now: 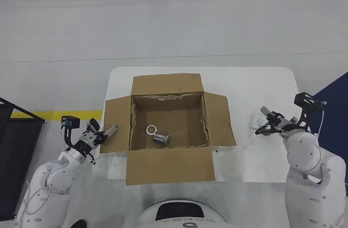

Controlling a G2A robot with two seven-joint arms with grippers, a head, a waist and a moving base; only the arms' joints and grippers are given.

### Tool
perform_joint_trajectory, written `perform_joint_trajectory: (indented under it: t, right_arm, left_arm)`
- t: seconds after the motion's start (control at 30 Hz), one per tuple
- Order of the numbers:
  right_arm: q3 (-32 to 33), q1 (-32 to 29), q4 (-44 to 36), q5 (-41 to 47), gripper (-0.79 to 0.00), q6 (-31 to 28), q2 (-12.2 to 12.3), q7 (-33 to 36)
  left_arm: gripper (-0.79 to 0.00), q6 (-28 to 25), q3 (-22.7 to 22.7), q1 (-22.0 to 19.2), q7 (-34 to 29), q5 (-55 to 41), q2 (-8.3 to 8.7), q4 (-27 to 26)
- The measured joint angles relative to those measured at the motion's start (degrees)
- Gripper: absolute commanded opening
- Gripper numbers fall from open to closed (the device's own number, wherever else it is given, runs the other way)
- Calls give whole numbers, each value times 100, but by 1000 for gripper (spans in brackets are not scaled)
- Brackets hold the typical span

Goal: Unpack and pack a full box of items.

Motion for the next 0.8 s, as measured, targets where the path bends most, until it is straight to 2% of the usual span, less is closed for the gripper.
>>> perform_joint_trajectory:
  t: [0.13,0.27,0.37,0.5,0.8]
  right_arm:
    - [-652,167,-389,349,0,-1164,36,-25]
    - [-1832,969,-30,283,-22,-1951,57,450]
    - [-2701,1706,542,451,-12,-2178,15,718]
    - [-3536,2517,1412,951,0,-2259,-61,870]
    - [-3571,2555,1474,916,0,-2264,-61,889]
  left_arm:
    - [0,0,0,0,0,0,0,0]
    - [0,0,0,0,0,0,0,0]
    - [0,0,0,0,0,0,0,0]
    - [0,0,0,0,0,0,0,0]
    - [0,0,0,0,0,0,0,0]
